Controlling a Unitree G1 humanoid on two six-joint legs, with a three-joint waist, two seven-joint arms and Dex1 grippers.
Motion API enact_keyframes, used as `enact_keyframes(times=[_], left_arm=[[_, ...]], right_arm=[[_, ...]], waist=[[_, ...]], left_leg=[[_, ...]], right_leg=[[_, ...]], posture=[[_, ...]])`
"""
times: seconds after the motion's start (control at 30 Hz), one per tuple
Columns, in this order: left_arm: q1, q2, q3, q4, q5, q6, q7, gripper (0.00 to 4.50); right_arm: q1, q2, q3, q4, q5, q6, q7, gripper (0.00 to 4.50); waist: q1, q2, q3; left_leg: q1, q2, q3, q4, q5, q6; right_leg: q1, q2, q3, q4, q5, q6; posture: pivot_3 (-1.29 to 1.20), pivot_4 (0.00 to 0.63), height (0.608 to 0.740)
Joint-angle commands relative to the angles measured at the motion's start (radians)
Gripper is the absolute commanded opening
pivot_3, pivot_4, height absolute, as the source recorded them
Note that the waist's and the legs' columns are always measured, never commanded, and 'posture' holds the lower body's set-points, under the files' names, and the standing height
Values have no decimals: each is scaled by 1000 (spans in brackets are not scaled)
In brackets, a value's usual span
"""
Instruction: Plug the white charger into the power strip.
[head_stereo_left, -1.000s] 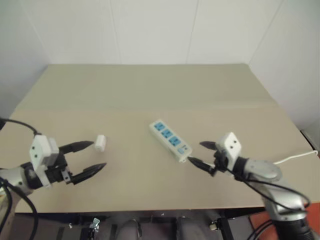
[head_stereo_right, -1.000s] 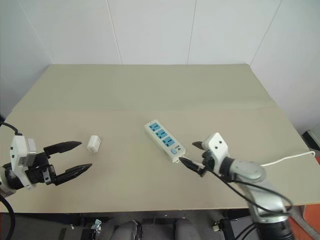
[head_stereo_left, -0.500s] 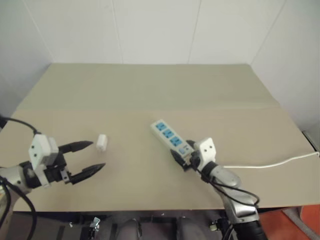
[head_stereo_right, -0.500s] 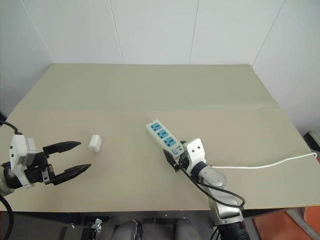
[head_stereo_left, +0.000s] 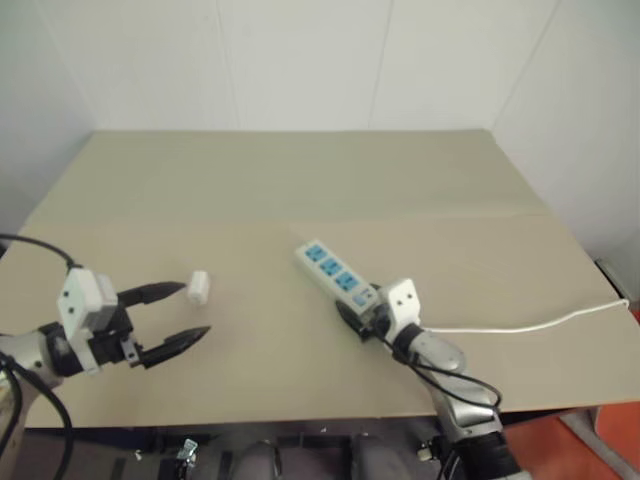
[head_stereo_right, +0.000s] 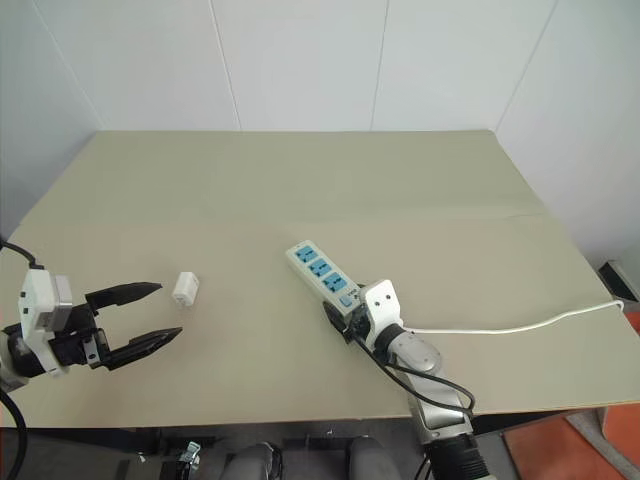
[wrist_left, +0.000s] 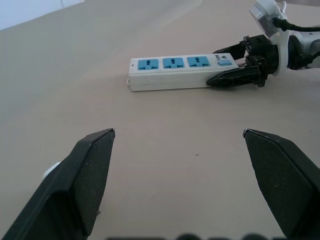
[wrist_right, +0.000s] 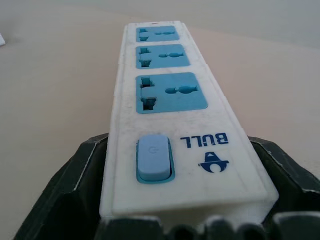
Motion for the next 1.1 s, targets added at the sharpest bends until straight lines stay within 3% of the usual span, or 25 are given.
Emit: enact_keyframes(times=[0.03, 0.23, 0.37, 0.47, 0.67, 0.8, 1.0, 1.1], left_arm=[[-14, 10, 11, -20, 7, -26, 5, 4500], [-20, 18, 19, -18, 7, -23, 1, 4500], [-49, 39, 22, 8, 2, -17, -19, 4500], [-78, 64, 14, 38, 3, -11, -34, 4500], [-128, 113, -9, 78, 13, 26, -32, 4500], [-205, 138, -16, 115, -32, 113, 2, 4500], [-467, 216, -72, 178, -118, 389, 139, 4500], [-634, 309, -208, 226, -64, 562, 221, 4500]], right_arm=[[-31, 18, -14, 96, 14, -22, 1, 3449], [-121, -29, -67, 188, 44, -139, 74, 3449], [-175, -132, -80, 190, 136, -254, 321, 3449], [-197, -215, -70, 168, 231, -237, 546, 3449], [-214, -281, -5, 200, 289, -246, 858, 3449], [-222, -267, 40, 274, 242, -294, 924, 3449], [-254, -228, 65, 408, 186, -375, 943, 3449], [-262, -223, 64, 431, 181, -389, 954, 3449]], waist=[[-7, -1, -1], [-7, -5, -3], [5, 1, 1], [8, 4, 3], [2, 4, 4], [3, 5, 4], [10, 4, 4], [5, 4, 4]], left_leg=[[1, 1, 0, 0, 0, 0], [4, 8, 4, 0, 1, -1], [0, 9, 5, 1, 1, -1], [-4, 10, 5, 0, 1, -1], [-8, 14, 4, -1, -1, -1], [-7, 13, 4, 0, -1, -1], [-7, 13, 2, 1, -1, -1], [-7, 13, 3, 1, -1, -1]], right_leg=[[0, 0, 0, 0, 0, -1], [1, 6, 1, 0, 3, -3], [-1, 9, 1, 0, 3, -5], [-4, 11, 1, -1, 3, -5], [-9, 13, 1, -2, 2, -5], [-8, 13, 0, -1, 2, -6], [-8, 15, -1, 0, 3, -6], [-8, 15, 0, 0, 3, -5]], posture=[[0, 150, 740], [0, 150, 740], [0, 150, 740], [0, 150, 740], [0, 150, 740], [0, 150, 740], [0, 150, 740], [0, 150, 740]])
